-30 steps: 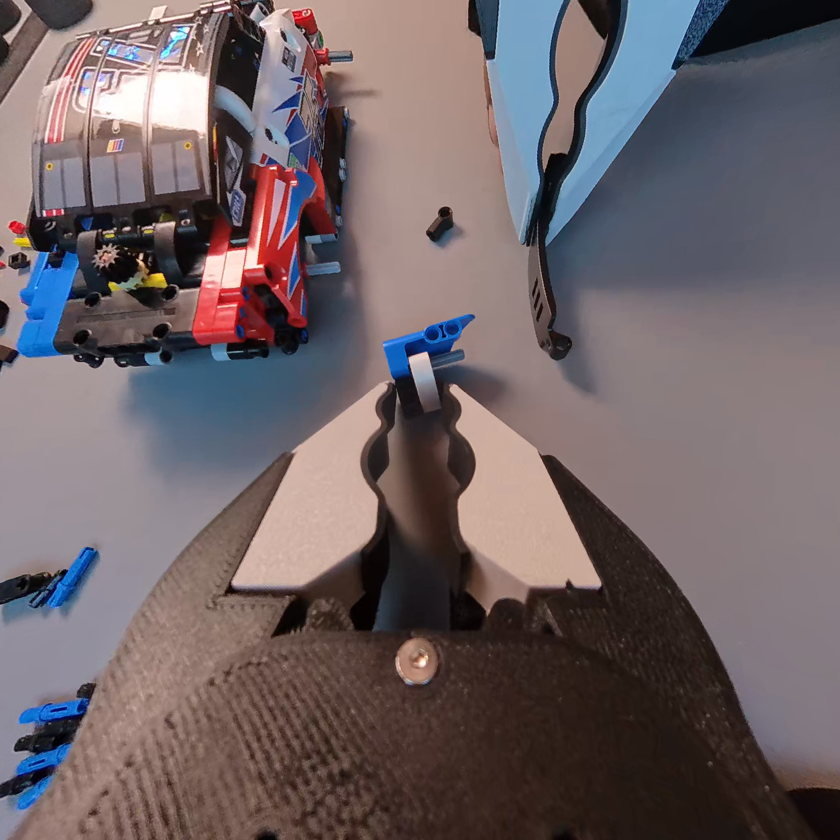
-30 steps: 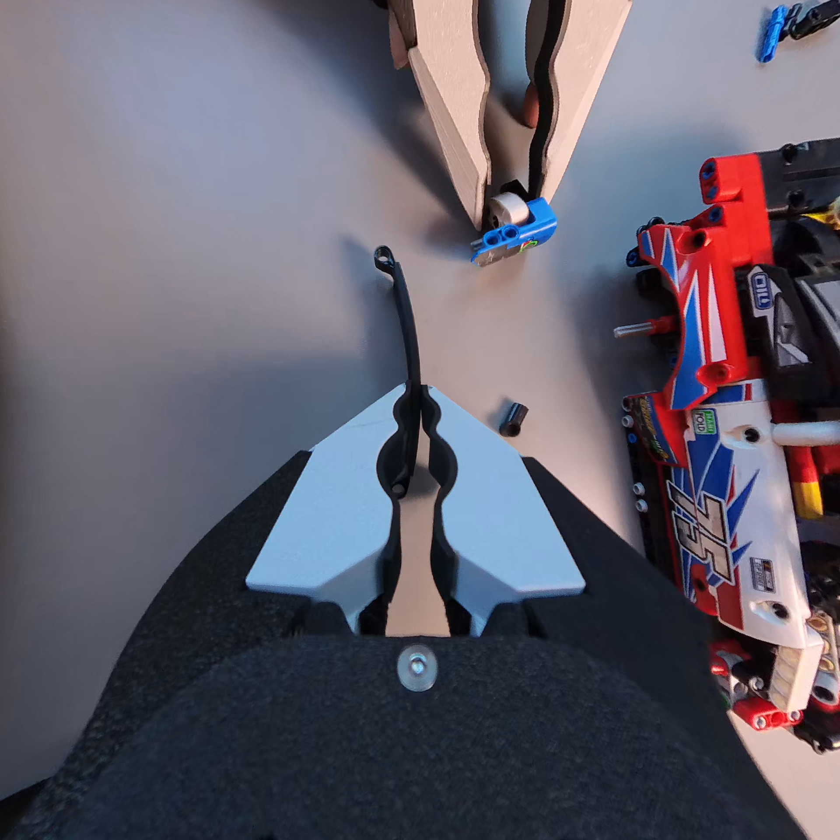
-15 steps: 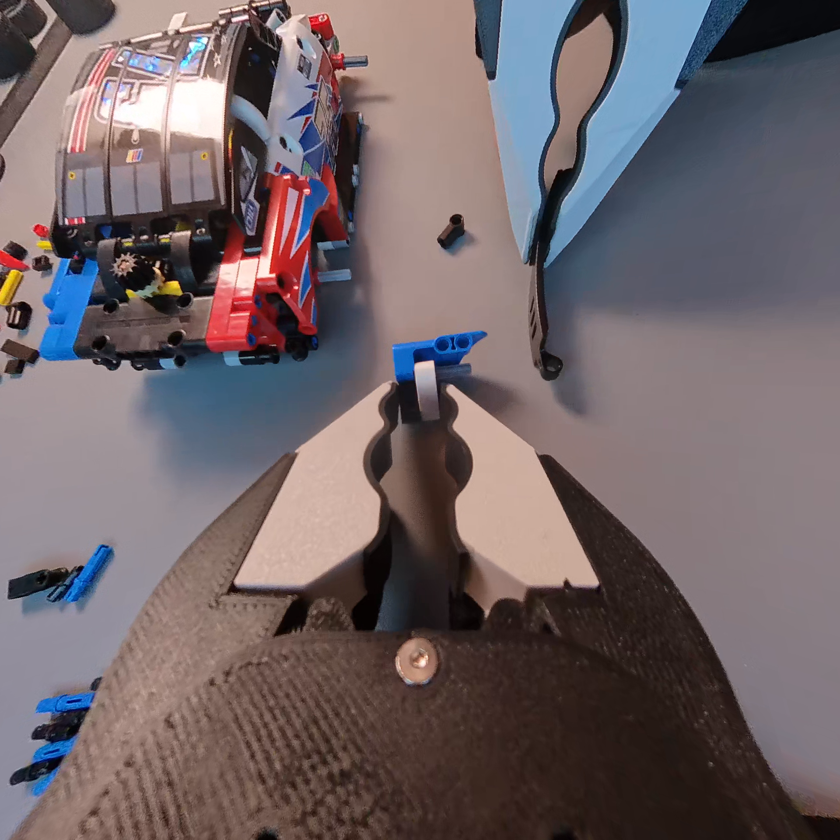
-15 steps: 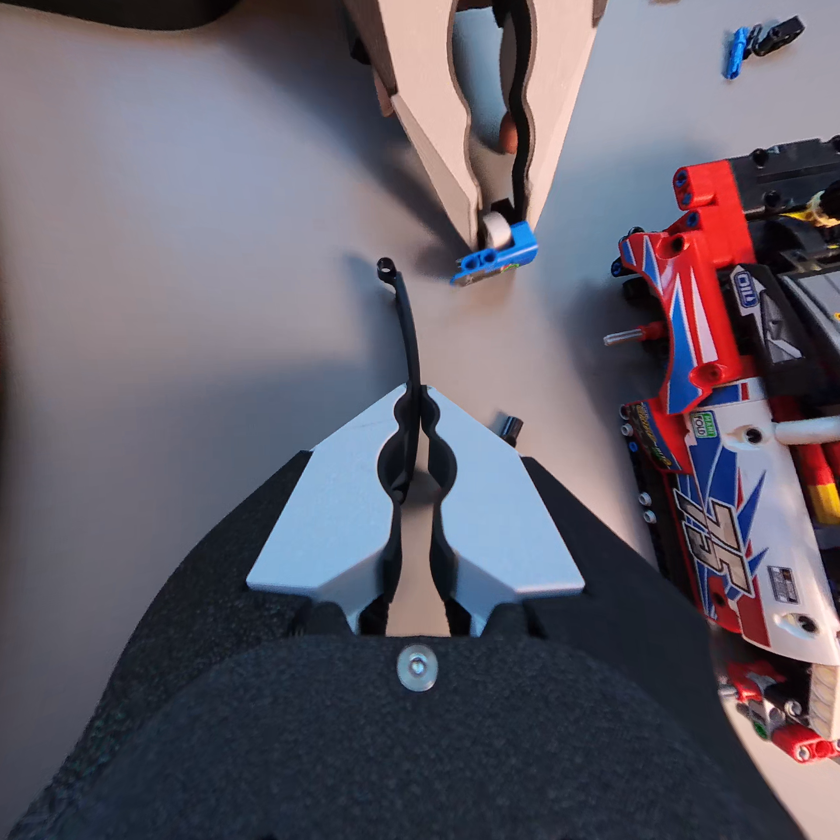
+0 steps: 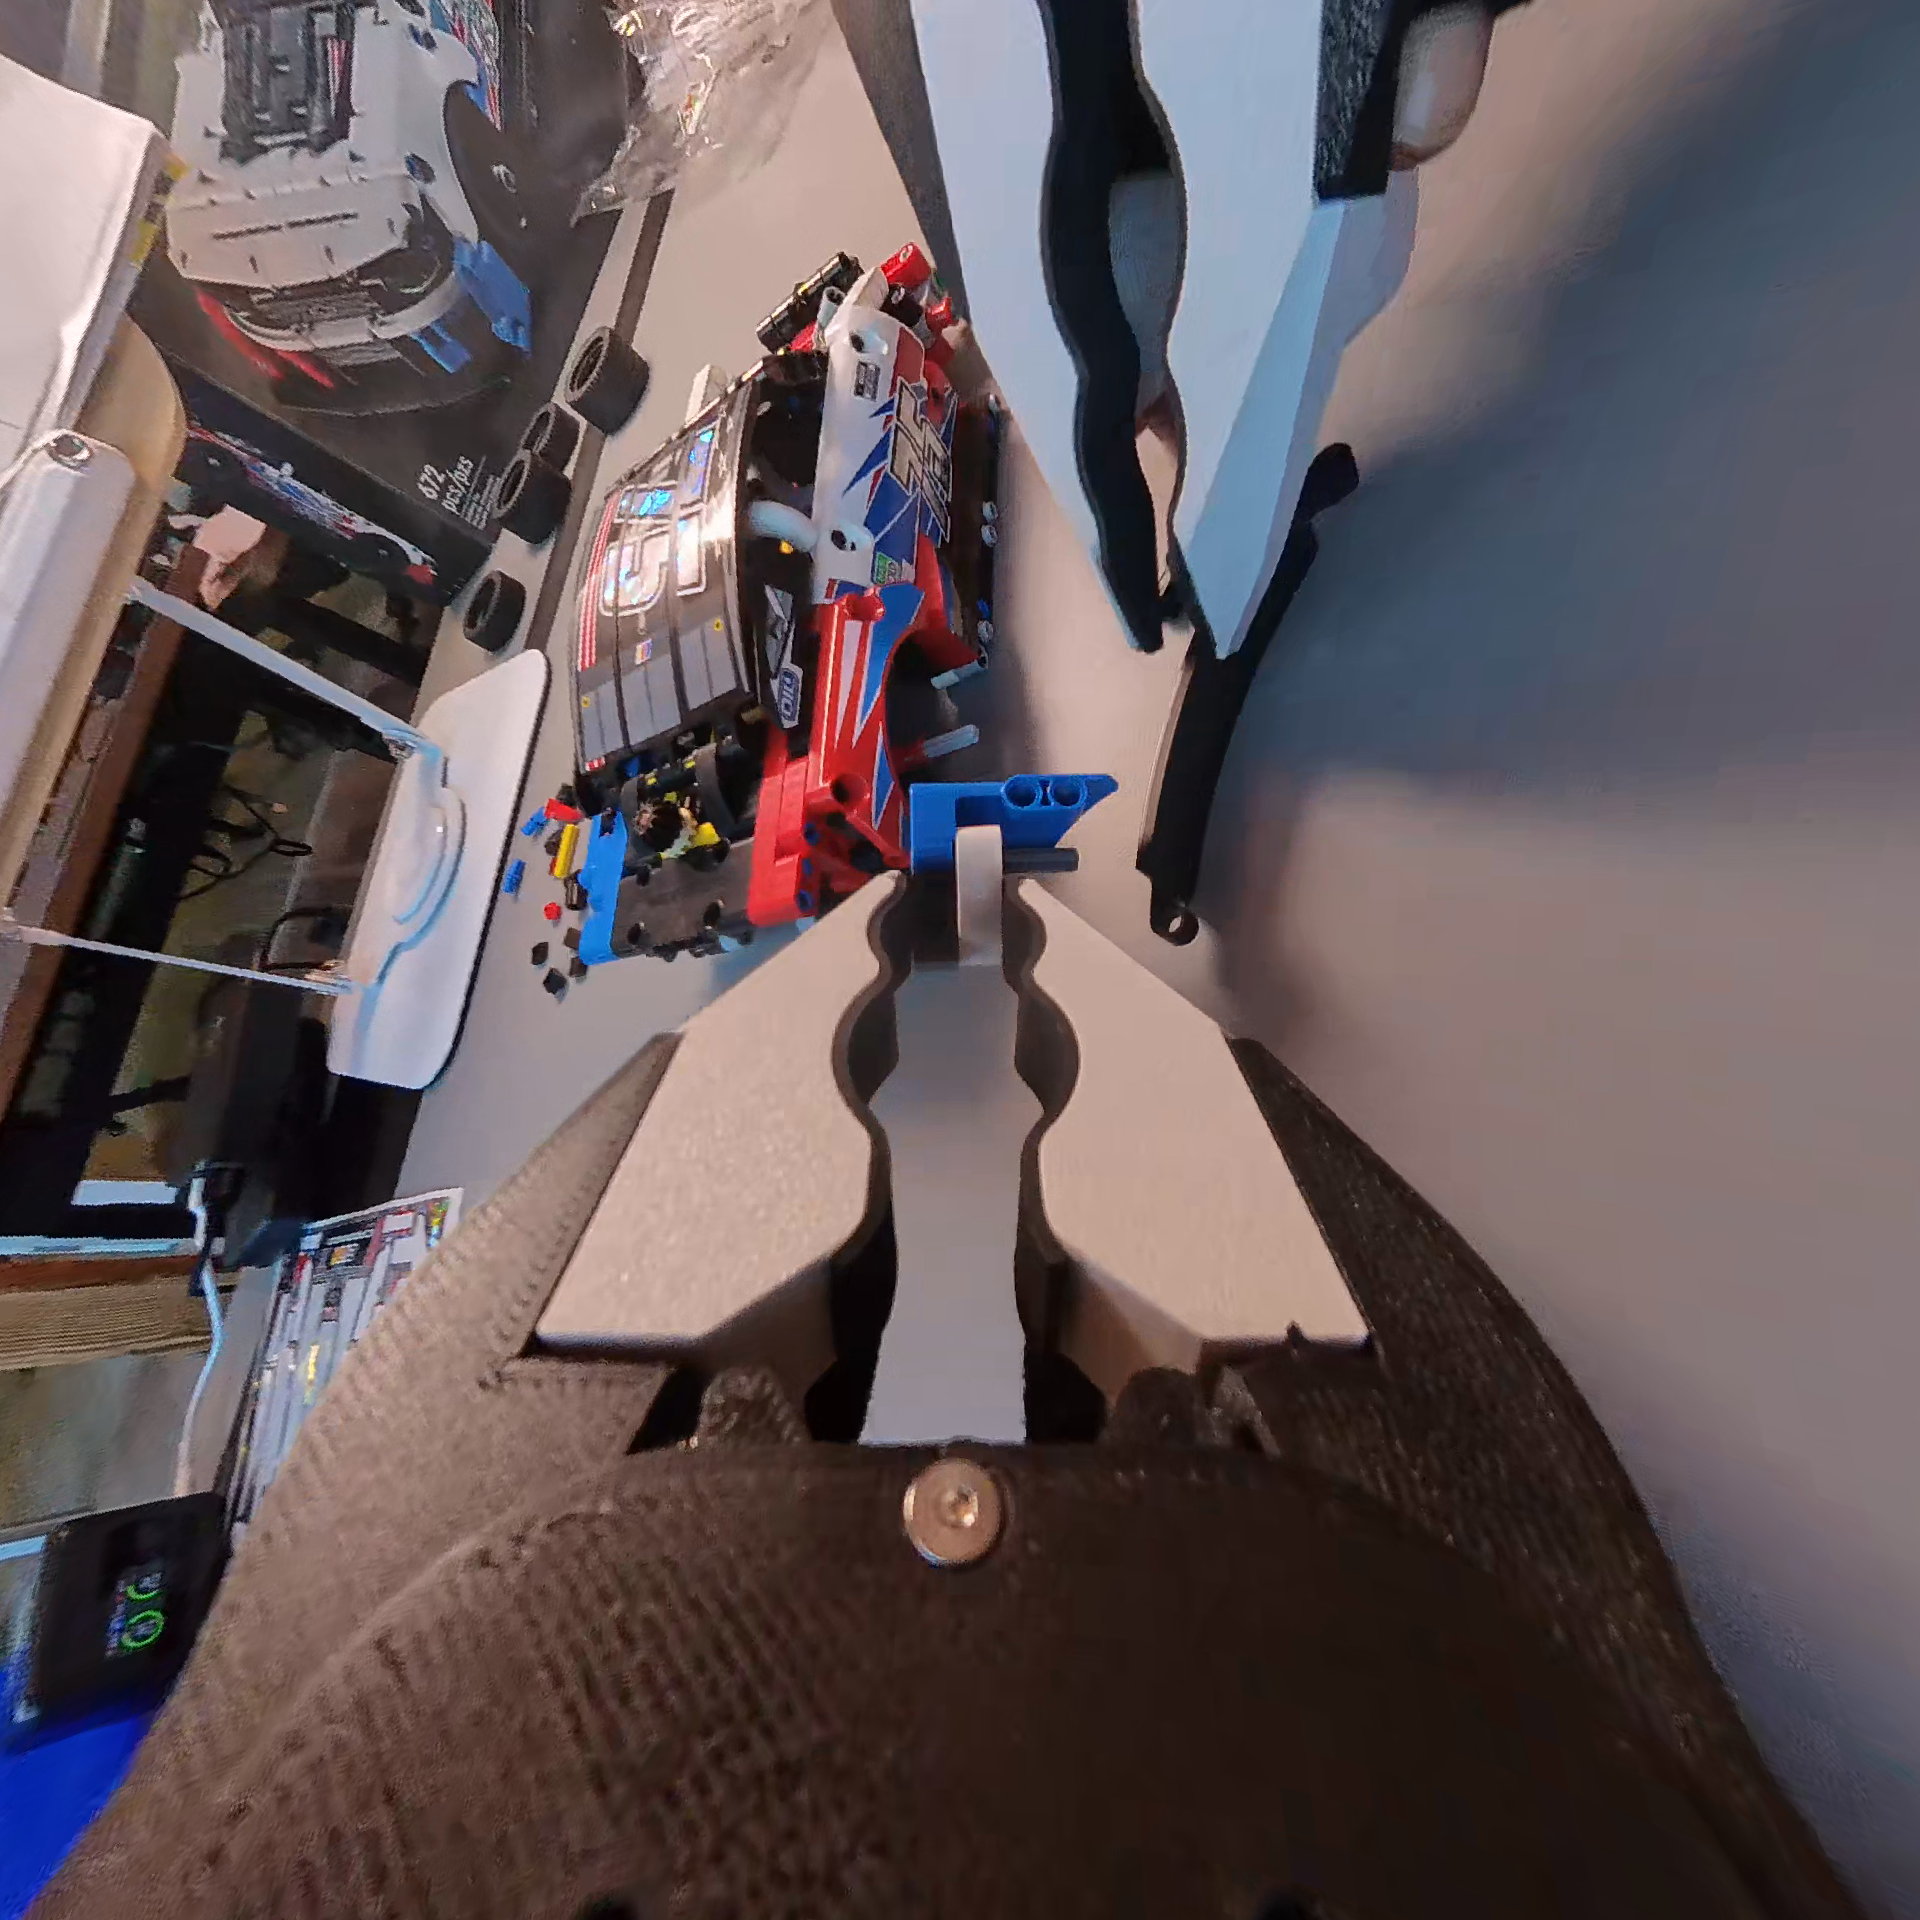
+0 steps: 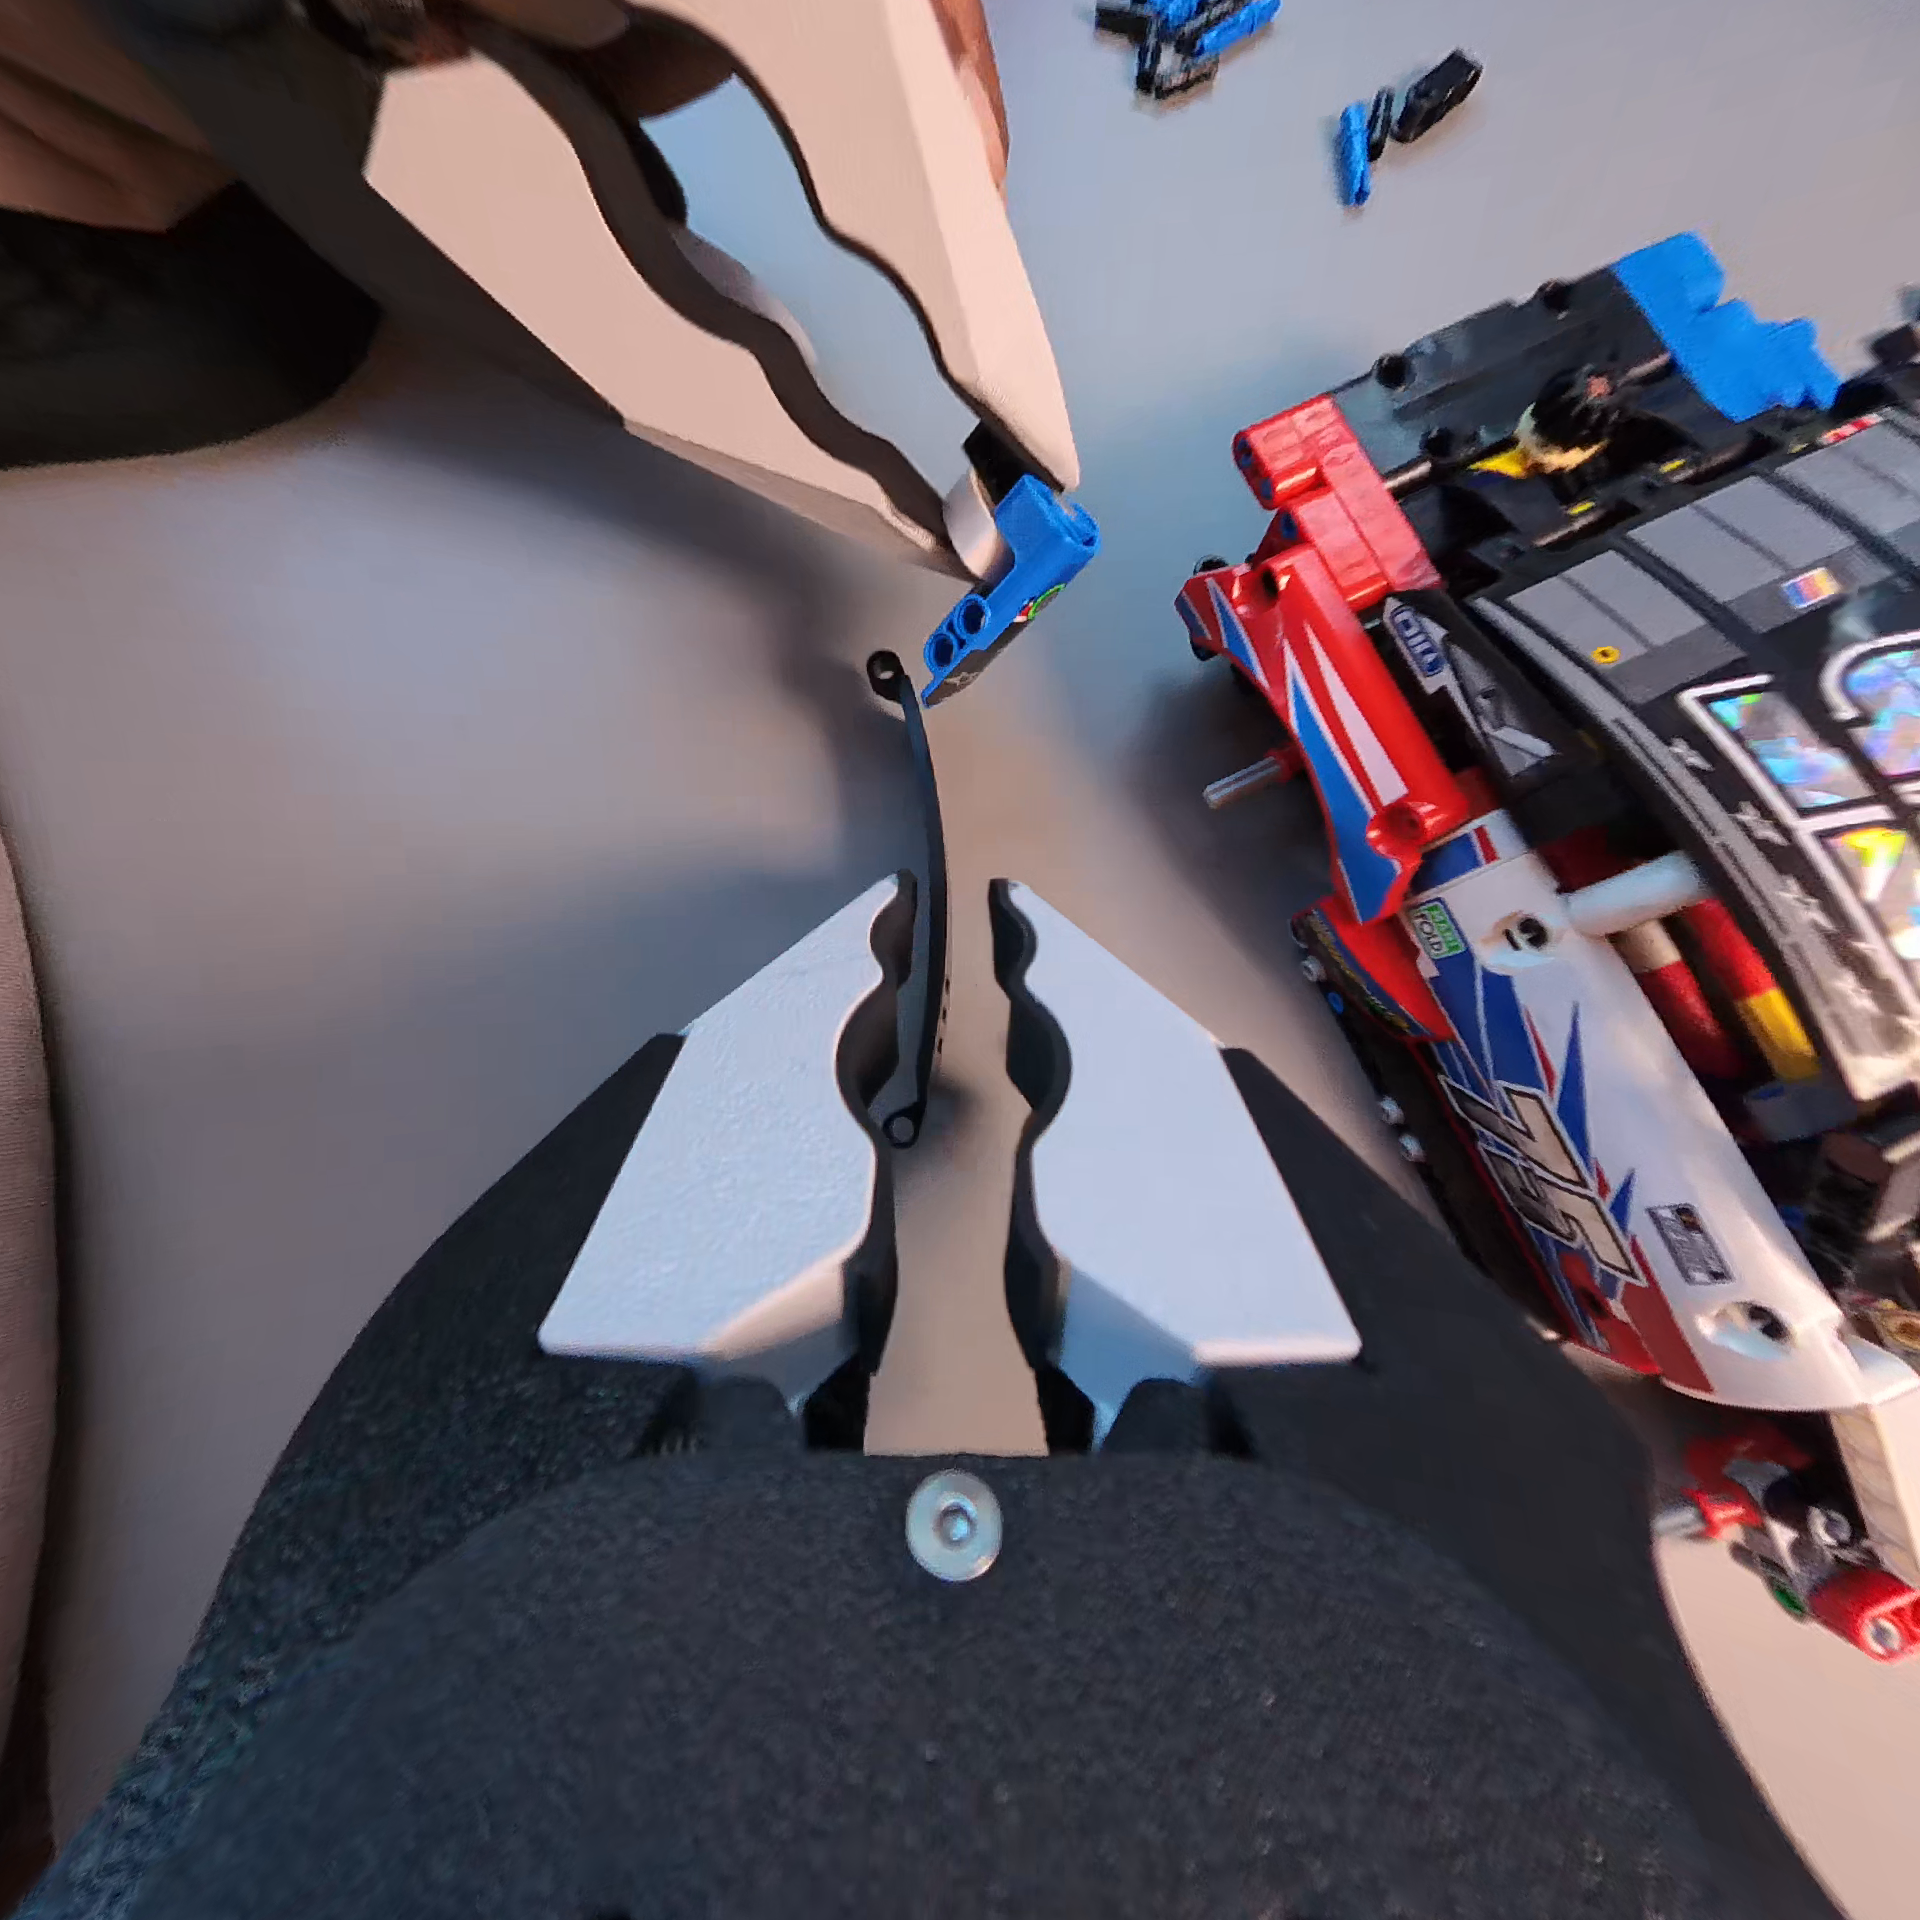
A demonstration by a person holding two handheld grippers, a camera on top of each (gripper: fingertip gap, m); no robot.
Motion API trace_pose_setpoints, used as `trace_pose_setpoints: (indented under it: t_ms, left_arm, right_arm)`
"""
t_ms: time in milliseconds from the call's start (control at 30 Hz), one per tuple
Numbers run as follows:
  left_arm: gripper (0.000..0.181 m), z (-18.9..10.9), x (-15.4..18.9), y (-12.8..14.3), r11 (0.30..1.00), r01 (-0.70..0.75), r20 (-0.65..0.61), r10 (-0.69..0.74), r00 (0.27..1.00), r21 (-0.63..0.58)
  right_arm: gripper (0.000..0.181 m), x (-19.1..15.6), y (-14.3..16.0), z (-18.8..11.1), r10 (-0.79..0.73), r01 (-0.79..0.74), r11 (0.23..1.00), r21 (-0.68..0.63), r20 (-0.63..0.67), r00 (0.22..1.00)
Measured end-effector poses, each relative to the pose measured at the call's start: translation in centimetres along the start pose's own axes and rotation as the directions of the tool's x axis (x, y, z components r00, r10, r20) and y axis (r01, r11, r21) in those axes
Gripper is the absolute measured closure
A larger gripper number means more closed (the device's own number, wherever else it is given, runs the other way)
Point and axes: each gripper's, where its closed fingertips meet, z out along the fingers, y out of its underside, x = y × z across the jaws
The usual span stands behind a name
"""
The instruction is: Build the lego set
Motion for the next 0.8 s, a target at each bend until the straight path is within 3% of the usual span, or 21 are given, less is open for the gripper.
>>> trace_pose_setpoints:
  t_ms: [200, 300, 500, 567, 633, 733, 800]
  left_arm:
    - [0.167, -0.4, -0.2, -0.9, 0.991, -0.130, 0.065, 0.129, 0.989, 0.004]
    - [0.167, -0.7, -0.4, -1.7, 0.983, -0.184, 0.106, 0.182, 0.978, 0.012]
    - [0.159, -1.2, -0.4, -2.5, 0.983, -0.171, 0.114, 0.163, 0.980, 0.065]
    - [0.157, -1.4, -0.3, -2.8, 0.990, -0.045, 0.048, 0.039, 0.998, 0.134]
    - [0.147, -1.8, -0.3, -3.4, 0.962, 0.168, -0.072, -0.156, 0.985, 0.216]
    - [0.135, -2.8, -0.8, -4.0, 0.831, 0.480, -0.295, -0.402, 0.867, 0.280]
    - [0.133, -3.1, -0.4, -4.0, 0.754, 0.605, -0.425, -0.474, 0.771, 0.256]
  right_arm:
    - [0.162, 0.4, -3.4, -1.3, -0.003, 0.001, 0.987, 0.159, 0.015, 1.000]
    - [0.161, 0.2, -4.2, -0.6, 0.053, -0.071, 0.982, 0.176, 0.105, 0.993]
    - [0.166, -0.5, -4.7, 0.2, 0.017, -0.054, 0.974, 0.220, 0.167, 0.986]
    - [0.167, -0.2, -4.6, 0.1, -0.022, -0.012, 0.971, 0.240, 0.136, 0.990]
    - [0.168, -0.1, -4.8, -0.2, -0.078, 0.044, 0.959, 0.279, 0.112, 0.991]
    - [0.168, -0.4, -4.9, -0.4, -0.156, 0.117, 0.941, 0.319, 0.098, 0.983]
    - [0.168, -0.8, -5.0, -0.4, -0.192, 0.147, 0.935, 0.323, 0.111, 0.975]
